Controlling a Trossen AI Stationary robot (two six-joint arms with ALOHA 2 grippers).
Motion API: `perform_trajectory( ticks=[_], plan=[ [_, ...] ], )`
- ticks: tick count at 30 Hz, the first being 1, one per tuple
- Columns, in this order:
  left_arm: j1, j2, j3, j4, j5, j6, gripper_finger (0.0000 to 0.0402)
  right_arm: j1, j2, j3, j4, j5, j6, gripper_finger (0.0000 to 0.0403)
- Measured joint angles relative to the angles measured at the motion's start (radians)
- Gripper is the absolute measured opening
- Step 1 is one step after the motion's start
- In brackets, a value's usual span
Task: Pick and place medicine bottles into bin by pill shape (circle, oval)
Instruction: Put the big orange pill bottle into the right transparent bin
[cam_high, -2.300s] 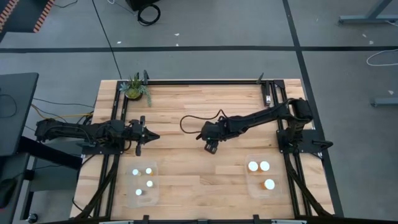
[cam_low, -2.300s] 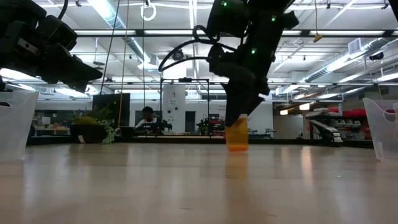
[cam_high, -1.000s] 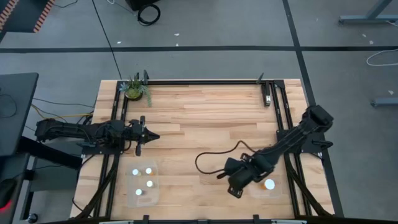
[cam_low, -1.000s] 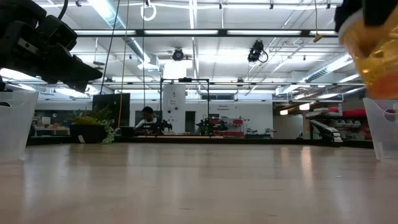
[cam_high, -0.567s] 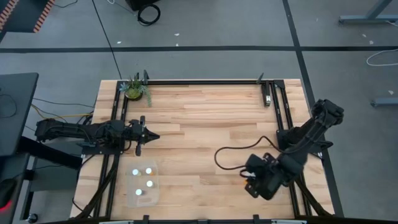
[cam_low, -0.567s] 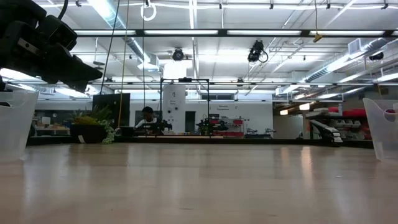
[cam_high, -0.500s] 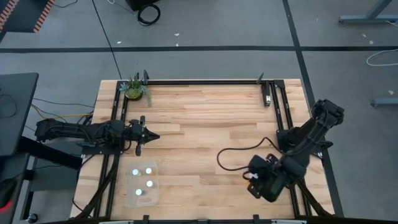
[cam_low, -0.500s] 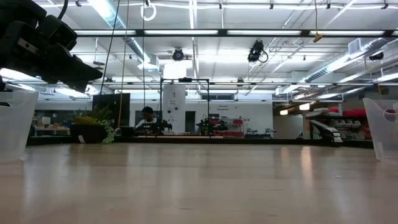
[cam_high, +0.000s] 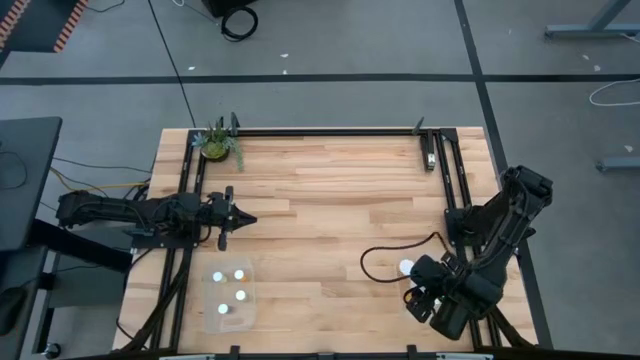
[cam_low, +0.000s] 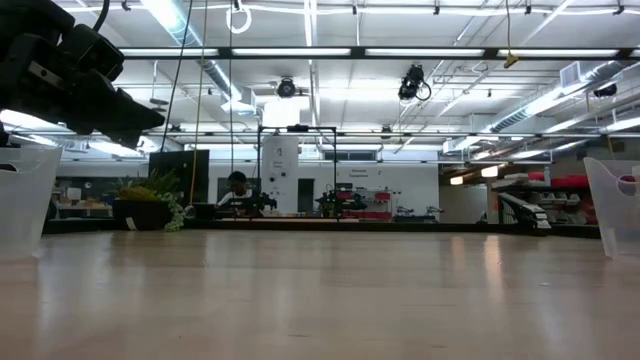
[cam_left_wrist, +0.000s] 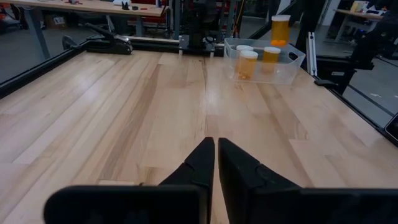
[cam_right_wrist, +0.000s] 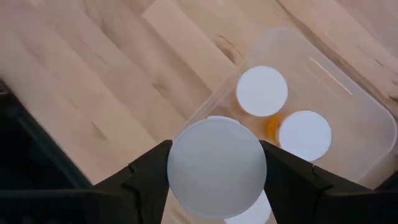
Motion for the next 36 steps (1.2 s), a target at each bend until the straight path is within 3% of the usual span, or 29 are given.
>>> perform_trajectory(
  ticks=[36],
  plan=[
    [0.0,0.0,0.0,0.0,0.0,0.0,0.0029,0.044,0.219,-0.003,0.049,0.029,0.008,0.0232]
  ],
)
